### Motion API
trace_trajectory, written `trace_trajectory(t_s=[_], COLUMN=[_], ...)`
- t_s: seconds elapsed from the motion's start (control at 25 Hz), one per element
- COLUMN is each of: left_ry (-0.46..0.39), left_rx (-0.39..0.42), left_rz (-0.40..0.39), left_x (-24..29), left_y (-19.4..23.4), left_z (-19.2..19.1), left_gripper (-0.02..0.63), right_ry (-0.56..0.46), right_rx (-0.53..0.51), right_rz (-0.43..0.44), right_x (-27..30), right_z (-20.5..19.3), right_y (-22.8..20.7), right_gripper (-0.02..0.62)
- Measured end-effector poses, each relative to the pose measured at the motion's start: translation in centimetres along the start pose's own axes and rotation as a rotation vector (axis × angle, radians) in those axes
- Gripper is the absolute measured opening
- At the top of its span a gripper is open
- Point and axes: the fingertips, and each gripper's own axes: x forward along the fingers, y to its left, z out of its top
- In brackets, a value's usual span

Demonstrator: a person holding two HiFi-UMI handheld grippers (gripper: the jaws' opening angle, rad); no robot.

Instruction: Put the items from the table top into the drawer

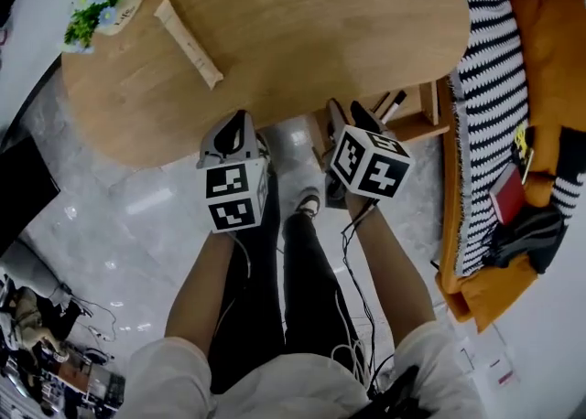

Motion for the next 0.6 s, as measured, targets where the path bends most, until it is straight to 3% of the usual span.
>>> trace_trajectory(t_s=[0.32, 0.6], left_ry=[-0.032, -0.049], left_rx=[-0.235, -0.33], left_rz=[0.182, 0.252], left_x=[-3.0, -4.4], left_y=[10.9, 17.2], left_z=[-2.3, -3.3], left_gripper=[0.009, 0.009], right_ry=[0.059, 0.086], right_rx=[-0.268, -0.388], right_rz=[0.143, 0.212], right_x=[3.7, 6.7], right_z=[1.3, 1.6], right_y=[12.0, 20.2], right_gripper=[0.176, 0.176])
